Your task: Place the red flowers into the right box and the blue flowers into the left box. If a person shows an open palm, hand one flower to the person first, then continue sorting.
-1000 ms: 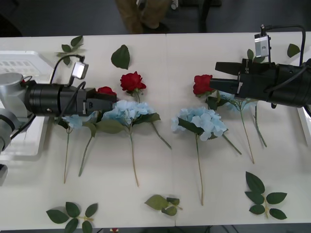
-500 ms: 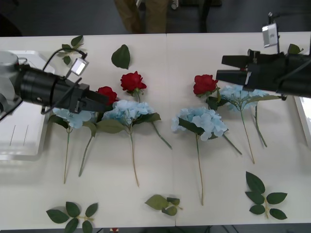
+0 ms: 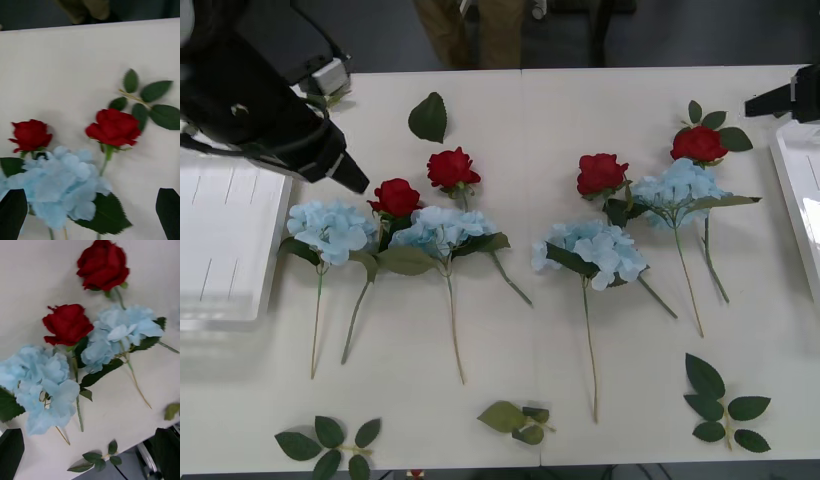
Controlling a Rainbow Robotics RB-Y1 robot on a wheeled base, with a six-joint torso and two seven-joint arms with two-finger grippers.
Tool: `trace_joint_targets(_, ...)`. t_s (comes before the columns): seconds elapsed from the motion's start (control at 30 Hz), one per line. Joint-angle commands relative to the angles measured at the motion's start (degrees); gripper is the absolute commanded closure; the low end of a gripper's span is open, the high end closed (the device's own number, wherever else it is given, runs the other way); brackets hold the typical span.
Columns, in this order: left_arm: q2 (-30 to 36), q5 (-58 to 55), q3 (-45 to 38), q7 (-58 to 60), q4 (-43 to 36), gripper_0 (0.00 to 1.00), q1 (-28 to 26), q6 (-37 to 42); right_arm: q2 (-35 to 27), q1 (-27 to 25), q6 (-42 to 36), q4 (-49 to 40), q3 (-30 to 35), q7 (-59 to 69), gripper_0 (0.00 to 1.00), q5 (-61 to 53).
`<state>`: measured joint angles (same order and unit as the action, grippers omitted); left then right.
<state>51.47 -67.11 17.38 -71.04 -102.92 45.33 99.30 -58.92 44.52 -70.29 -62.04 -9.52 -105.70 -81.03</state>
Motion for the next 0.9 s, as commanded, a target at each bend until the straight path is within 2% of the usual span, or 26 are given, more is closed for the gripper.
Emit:
trace_joint_targets(0.03,1.3,10.7,-0.2,2.0,-11.4,0.0,-12.6,-1.3,1.4,2.6,0.7,3.2,-0.9,1.8,0.0,10.3)
trace_joint_targets(0.13,-0.6,18.3,-0.2,7.1,-14.2,0.0,-19.3,-1.1,4.8,2.6,3.8,6.2,-0.9,3.0,0.0,16.3)
trace_joint_targets(0.33,-5.9,28.8,-0.2,10.3,-9.8,0.0,-25.5,-1.7,11.8,2.6,10.4,9.6,-0.9,8.5,0.0,25.3)
trace_joint_targets(0.5,-7.4,30.4,0.0,9.3,-6.9,0.0,-28.0,-6.3,15.8,2.5,12.6,9.7,-0.9,13.1,0.0,32.3)
trace_joint_targets(0.63,-7.5,32.1,3.6,9.8,-5.6,0.0,-28.4,-10.2,17.3,1.9,12.5,9.7,-1.1,12.6,0.0,34.6)
trace_joint_targets(0.77,-7.6,33.4,5.6,9.7,-2.3,0.0,-28.4,-15.3,17.9,1.7,13.7,9.7,-3.9,12.5,0.0,34.7)
trace_joint_targets(0.9,-8.3,34.9,6.9,9.0,1.8,0.0,-28.2,-20.6,19.5,1.5,18.0,9.9,-7.7,14.3,0.0,35.0)
